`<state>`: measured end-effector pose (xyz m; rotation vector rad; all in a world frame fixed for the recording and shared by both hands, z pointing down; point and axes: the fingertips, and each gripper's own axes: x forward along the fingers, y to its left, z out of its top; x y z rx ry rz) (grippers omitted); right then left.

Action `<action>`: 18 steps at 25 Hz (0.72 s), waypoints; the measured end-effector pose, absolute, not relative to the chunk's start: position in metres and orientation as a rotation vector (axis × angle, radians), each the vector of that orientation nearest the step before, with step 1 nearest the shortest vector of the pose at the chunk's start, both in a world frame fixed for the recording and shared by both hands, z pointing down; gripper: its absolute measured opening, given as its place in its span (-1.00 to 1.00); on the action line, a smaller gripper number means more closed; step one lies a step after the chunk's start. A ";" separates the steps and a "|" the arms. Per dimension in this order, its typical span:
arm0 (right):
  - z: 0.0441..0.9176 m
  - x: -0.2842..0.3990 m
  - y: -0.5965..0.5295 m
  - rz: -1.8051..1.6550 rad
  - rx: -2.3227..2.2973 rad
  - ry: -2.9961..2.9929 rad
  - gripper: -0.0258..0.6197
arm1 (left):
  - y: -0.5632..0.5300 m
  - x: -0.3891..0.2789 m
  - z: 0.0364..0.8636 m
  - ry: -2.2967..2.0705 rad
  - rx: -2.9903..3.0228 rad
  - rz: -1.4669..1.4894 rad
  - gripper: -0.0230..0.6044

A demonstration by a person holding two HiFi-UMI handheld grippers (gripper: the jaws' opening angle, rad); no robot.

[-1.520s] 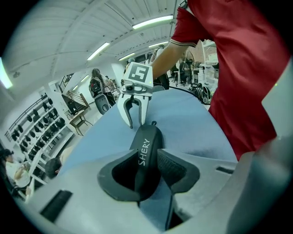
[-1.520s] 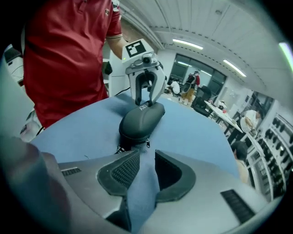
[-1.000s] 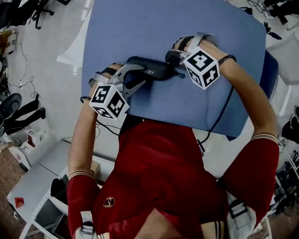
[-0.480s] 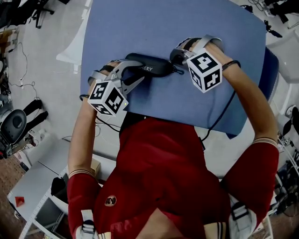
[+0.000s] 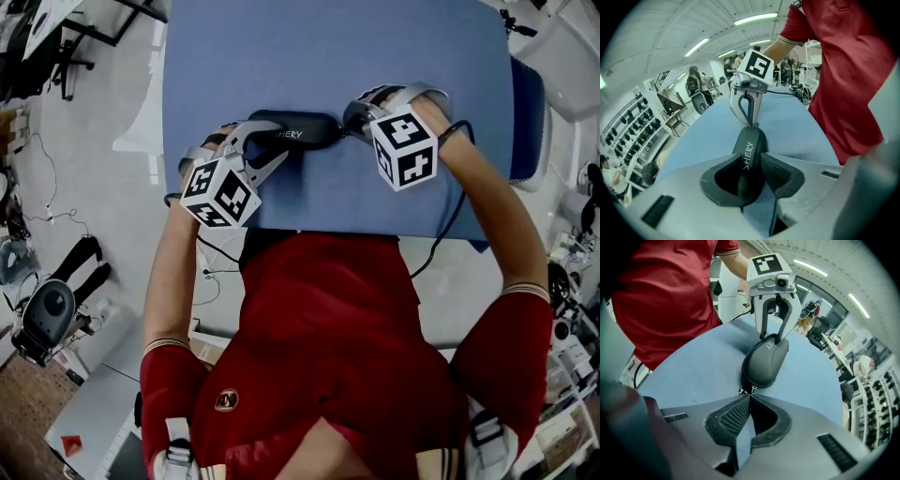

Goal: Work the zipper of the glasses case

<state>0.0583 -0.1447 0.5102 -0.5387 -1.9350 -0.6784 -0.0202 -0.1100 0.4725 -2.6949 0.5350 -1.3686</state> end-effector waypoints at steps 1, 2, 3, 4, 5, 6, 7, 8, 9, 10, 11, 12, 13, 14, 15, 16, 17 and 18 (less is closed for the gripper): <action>0.510 0.058 -0.142 -0.649 -0.513 -1.935 -0.92 | -0.110 -0.021 0.472 0.522 -2.697 -1.361 -0.53; 0.511 0.058 -0.140 -0.620 -0.488 -1.935 -0.92 | -0.112 -0.022 0.472 0.509 -2.701 -1.353 -0.53; 0.513 0.059 -0.138 -0.591 -0.461 -1.938 -0.92 | -0.113 -0.021 0.473 0.498 -2.704 -1.346 -0.53; 0.514 0.061 -0.137 -0.564 -0.430 -1.941 -0.92 | -0.114 -0.019 0.474 0.490 -2.708 -1.339 -0.53; 0.514 0.065 -0.136 -0.537 -0.394 -1.944 -0.92 | -0.114 -0.016 0.475 0.482 -2.711 -1.333 -0.54; 0.513 0.069 -0.134 -0.508 -0.354 -1.946 -0.92 | -0.113 -0.012 0.474 0.473 -2.713 -1.327 -0.54; 0.512 0.073 -0.131 -0.475 -0.312 -1.949 -0.92 | -0.112 -0.007 0.473 0.462 -2.714 -1.319 -0.54; 0.511 0.077 -0.127 -0.438 -0.271 -1.954 -0.92 | -0.112 -0.003 0.472 0.450 -2.715 -1.311 -0.53; 0.511 0.080 -0.123 -0.399 -0.231 -1.959 -0.92 | -0.112 0.000 0.471 0.436 -2.715 -1.302 -0.54; 0.511 0.080 -0.119 -0.362 -0.190 -1.966 -0.92 | -0.112 0.002 0.471 0.423 -2.716 -1.294 -0.53; 0.511 0.079 -0.116 -0.329 -0.148 -1.972 -0.92 | -0.113 0.003 0.471 0.411 -2.716 -1.285 -0.54; 0.512 0.077 -0.113 -0.300 -0.106 -1.978 -0.92 | -0.114 0.003 0.472 0.399 -2.717 -1.276 -0.53; 0.513 0.073 -0.111 -0.272 -0.062 -1.983 -0.92 | -0.115 0.001 0.472 0.387 -2.718 -1.268 -0.54; 0.514 0.069 -0.109 -0.245 -0.017 -1.990 -0.92 | -0.116 0.000 0.473 0.375 -2.720 -1.261 -0.54; 0.514 0.064 -0.107 -0.217 0.028 -2.000 -0.92 | -0.116 -0.003 0.473 0.361 -2.722 -1.254 -0.53; 0.514 0.058 -0.105 -0.187 0.074 -2.012 -0.92 | -0.116 -0.004 0.473 0.347 -2.725 -1.248 -0.53; 0.514 0.052 -0.103 -0.157 0.120 -2.026 -0.92 | -0.117 -0.006 0.473 0.331 -2.727 -1.242 -0.54; 0.514 0.047 -0.100 -0.128 0.165 -2.039 -0.92 | -0.117 -0.007 0.473 0.313 -2.727 -1.239 -0.54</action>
